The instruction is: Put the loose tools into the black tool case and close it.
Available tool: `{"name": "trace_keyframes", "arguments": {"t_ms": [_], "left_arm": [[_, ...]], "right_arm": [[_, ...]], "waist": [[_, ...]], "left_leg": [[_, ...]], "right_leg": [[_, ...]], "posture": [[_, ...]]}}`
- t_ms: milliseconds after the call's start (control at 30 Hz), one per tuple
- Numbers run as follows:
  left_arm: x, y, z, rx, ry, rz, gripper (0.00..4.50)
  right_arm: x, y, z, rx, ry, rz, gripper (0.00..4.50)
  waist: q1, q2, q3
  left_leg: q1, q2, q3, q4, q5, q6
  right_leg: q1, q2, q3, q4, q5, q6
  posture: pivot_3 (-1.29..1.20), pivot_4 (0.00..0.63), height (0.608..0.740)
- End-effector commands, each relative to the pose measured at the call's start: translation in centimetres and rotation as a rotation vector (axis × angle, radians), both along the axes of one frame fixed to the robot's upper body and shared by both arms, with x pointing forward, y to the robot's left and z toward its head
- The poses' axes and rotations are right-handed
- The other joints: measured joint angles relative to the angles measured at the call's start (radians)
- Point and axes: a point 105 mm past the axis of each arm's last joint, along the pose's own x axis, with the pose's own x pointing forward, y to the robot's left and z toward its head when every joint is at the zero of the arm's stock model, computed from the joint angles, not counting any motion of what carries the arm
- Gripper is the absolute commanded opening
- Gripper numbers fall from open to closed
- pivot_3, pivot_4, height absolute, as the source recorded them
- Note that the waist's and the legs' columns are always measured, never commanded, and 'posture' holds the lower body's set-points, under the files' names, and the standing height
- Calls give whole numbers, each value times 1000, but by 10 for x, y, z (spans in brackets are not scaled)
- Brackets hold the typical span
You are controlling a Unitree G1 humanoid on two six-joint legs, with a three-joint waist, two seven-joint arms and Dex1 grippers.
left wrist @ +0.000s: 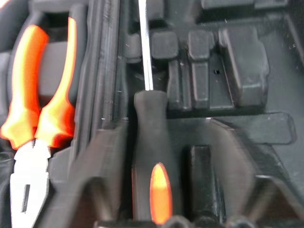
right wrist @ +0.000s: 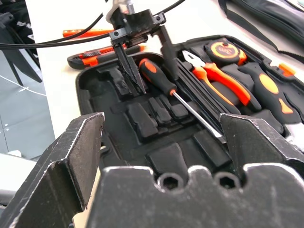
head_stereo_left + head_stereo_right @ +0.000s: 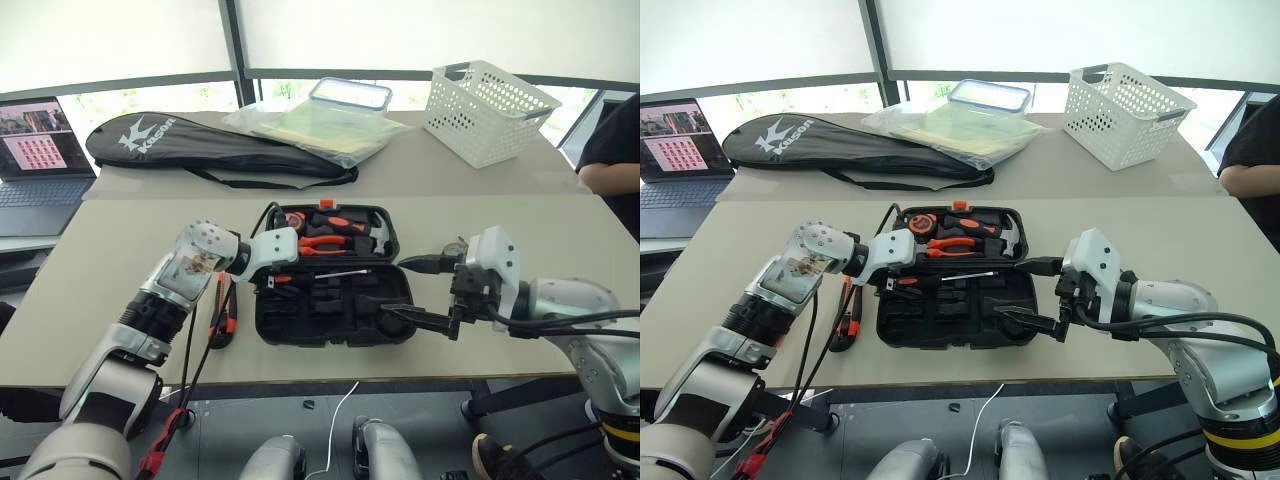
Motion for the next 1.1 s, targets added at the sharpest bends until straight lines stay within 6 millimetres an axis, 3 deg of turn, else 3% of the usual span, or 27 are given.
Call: {"name": "trace_keyframes", "arguments": {"t_ms": [33, 67, 433, 633, 800, 1000, 1100], "left_arm": [[0, -8, 30, -65, -66, -24, 4096], [1, -8, 31, -73, -69, -21, 4096], [8, -7, 4, 4, -58, -31, 111], [-1, -5, -26, 113, -9, -64, 47], [7, 0, -41, 182, -59, -51, 47], [11, 0, -27, 122, -81, -46, 47], [5, -3, 2, -3, -54, -49, 47]], "right_arm": [[-7, 1, 10, 11, -34, 17, 4500], [-7, 1, 10, 12, -33, 19, 4500], [-3, 2, 10, 12, -43, 10, 4500], [-1, -3, 7, 11, -36, -22, 4500], [6, -21, -3, -24, -19, -107, 4500], [10, -60, -15, -55, -2, -279, 4500], [7, -87, -18, -65, 14, -377, 4500]], "waist": [[-1, 0, 0], [-2, 0, 0], [-2, 0, 0], [-2, 0, -1], [-1, -1, -4], [1, -1, -5], [-3, -1, -5]], "left_leg": [[0, 0, 0, 0, 0, 0], [0, 0, 0, 0, 0, 0], [0, 0, 0, 0, 0, 0], [0, 0, 0, 0, 0, 0], [1, 0, 1, 0, 0, 0], [8, 0, 1, 0, -1, 2], [11, 1, 1, -1, -1, 3]], "right_leg": [[0, 0, 0, 0, 0, 0], [0, 0, 0, 0, 0, 0], [0, 0, 0, 0, 0, 0], [0, 0, 0, 0, 0, 0], [1, -1, 0, 0, 0, 0], [8, -1, 1, -1, 0, 1], [11, -1, 1, -1, -1, 1]], "posture": [[0, 150, 740], [0, 150, 740], [0, 150, 740], [0, 150, 740], [0, 150, 740], [0, 150, 740], [0, 150, 740]]}}
